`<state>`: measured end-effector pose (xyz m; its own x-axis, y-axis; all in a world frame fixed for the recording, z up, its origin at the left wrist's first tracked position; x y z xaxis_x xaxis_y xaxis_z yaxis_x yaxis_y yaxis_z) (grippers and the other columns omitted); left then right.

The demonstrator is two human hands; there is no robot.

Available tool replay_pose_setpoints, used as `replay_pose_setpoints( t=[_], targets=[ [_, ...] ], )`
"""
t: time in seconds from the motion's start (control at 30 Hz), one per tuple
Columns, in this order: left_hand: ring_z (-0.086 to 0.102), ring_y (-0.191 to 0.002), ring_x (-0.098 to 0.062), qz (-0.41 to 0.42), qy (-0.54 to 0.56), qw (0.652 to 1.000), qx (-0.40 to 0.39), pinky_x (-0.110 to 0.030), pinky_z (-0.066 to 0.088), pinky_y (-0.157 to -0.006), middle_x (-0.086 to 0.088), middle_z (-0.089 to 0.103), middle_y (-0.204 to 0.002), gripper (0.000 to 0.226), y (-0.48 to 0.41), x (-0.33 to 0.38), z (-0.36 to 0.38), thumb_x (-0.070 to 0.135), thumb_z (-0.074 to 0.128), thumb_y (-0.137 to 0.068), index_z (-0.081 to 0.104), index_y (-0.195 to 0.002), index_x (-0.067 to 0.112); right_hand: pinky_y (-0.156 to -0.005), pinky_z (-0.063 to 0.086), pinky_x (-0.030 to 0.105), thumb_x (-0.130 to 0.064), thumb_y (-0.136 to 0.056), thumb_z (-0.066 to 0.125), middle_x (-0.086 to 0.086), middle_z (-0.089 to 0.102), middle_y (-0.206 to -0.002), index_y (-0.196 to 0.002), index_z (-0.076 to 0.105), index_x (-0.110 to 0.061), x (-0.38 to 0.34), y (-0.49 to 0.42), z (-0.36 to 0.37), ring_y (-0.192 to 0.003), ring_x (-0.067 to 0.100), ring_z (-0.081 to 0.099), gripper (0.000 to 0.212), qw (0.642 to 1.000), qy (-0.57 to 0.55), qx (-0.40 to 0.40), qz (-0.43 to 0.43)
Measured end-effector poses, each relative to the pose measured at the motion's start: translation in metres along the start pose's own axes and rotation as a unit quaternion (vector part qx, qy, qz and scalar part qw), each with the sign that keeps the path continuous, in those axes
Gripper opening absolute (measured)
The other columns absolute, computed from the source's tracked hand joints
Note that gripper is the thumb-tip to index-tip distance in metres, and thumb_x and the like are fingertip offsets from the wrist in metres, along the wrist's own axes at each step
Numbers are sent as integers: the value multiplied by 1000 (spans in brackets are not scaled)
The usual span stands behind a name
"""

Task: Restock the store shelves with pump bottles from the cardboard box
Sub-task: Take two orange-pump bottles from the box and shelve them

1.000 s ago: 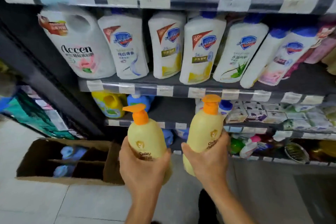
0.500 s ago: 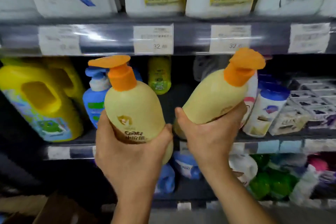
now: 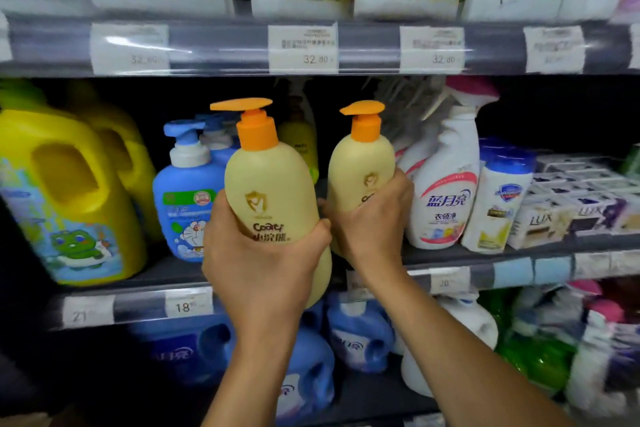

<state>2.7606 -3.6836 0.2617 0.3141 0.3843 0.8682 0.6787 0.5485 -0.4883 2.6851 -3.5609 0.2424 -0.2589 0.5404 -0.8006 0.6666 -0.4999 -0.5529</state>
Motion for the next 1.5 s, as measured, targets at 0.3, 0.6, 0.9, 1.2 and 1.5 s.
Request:
replay_pose_setpoints(
  t=[0.3, 0.6, 0.9, 1.2, 1.5],
  targets=[
    [59, -84, -7, 0, -9, 999, -33, -17, 44, -66, 12, 63, -92, 67, -1, -10, -14, 45, 89, -43, 55, -99, 32, -98, 42, 42, -44, -60, 83, 15, 43, -128, -125, 36, -3, 8, -66, 69, -121, 31, 41, 90, 991, 116, -6, 63],
    [60, -90, -11, 15, -26, 999, -40, -38, 54, -78, 14, 62, -97, 76, 2, -11, -20, 50, 88, -39, 55, -106, 36, -96, 40, 44, -53, -68, 76, 19, 37, -133, -141, 19, 2, 31, -110, 115, -123, 34, 38, 109, 977, 195, -13, 86],
    [57, -84, -6, 23, -32, 998, -52, -24, 47, -68, 12, 61, -91, 67, 0, -6, -8, 49, 88, -41, 53, -97, 33, -107, 30, 48, -59, -74, 66, 19, 36, -138, -148, 8, 8, 52, -127, 136, -127, 37, 36, 116, 953, 285, -7, 101],
    [60, -85, -16, -13, -53, 992, -117, -28, 48, -69, 7, 62, -92, 67, -23, 1, 34, 46, 88, -45, 54, -98, 25, -102, 28, 36, -14, -95, 41, 27, 32, -137, -132, 32, 9, 12, -75, 58, -125, 37, 35, 45, 956, 231, -181, -3],
    [52, -88, -16, -19, -67, 988, -134, -29, 44, -70, 3, 56, -99, 74, -65, 11, 66, 42, 90, -49, 47, -104, 18, -92, 48, 36, -31, -91, 48, 7, 55, -117, -121, 56, -10, 40, 17, -55, -106, 23, 55, 37, 927, 201, -260, -183]
  ],
)
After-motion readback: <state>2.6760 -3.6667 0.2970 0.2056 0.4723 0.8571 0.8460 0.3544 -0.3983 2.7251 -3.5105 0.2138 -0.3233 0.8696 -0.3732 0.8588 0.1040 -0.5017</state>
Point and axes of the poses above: each hand's wrist, its own y-axis away from the middle knuckle, its own z-axis out of the palm, x = y × z, the point moved 1 cm from there along -y, towards the middle knuckle
